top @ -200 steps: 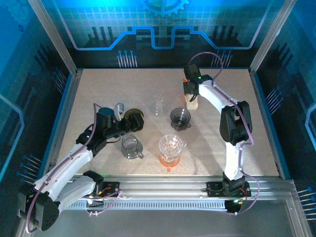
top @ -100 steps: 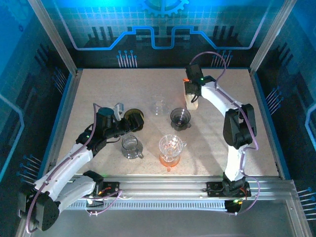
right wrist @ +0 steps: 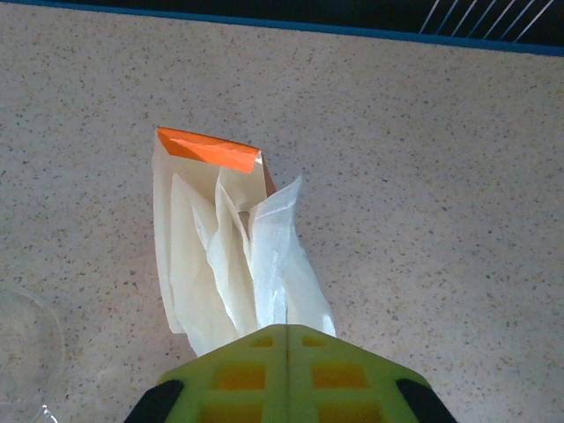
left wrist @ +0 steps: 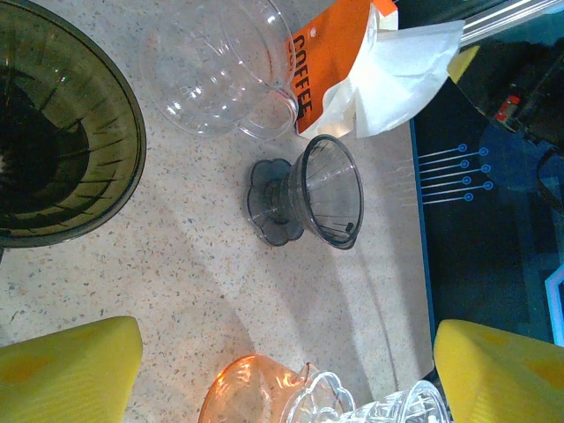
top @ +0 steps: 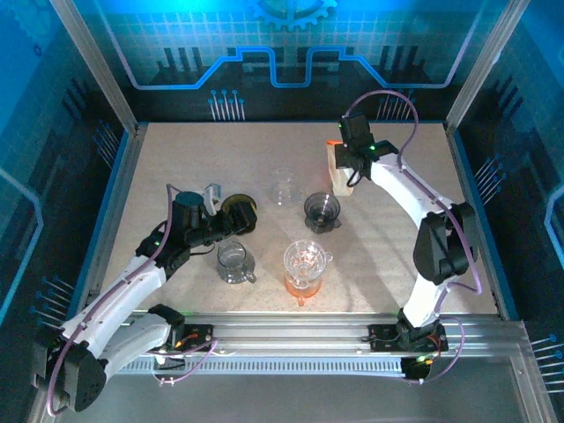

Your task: Place the coffee filter in the dripper

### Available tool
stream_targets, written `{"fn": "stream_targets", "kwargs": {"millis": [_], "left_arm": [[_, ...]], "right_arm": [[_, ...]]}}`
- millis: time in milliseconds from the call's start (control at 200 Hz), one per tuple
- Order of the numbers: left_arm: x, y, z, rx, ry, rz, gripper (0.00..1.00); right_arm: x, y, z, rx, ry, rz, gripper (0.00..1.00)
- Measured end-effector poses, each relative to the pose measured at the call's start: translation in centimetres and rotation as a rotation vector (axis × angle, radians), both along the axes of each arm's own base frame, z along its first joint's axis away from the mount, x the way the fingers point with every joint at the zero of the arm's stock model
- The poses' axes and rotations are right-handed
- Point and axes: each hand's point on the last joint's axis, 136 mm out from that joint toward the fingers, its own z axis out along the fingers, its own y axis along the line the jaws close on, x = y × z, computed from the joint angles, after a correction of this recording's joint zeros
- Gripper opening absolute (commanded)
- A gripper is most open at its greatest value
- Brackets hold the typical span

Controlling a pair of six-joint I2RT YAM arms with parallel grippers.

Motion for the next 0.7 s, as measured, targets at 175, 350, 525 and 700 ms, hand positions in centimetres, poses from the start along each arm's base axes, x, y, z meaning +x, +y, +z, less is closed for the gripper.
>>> {"fn": "stream_targets", "kwargs": {"millis": [175,350,525,700], "left_arm": [[0.0,0.0,0.0,-0.002,0.001,0.001,0.88],[0.0,0.0,0.1,-0.006,0.002,0.002,0.92],[-0.3,0.0,0.9,-0.022,-0.019,-0.003,0.99],[-0.7,-0.1,1.9,-0.045,-0.040,-0.012,0.99]], "right_arm": [[-2.0,-0.6,2.8,0.024,-0.055,-0.001,0.00],[-4.7,-0.6,6.2,0.073,-0.129,0.016,0.00],[-8.8,0.1,9.3,0.144,-0.189,0.067,0.00],[-14.3,2.2,11.8,0.214,-0.213,0.189,0.00]]}}
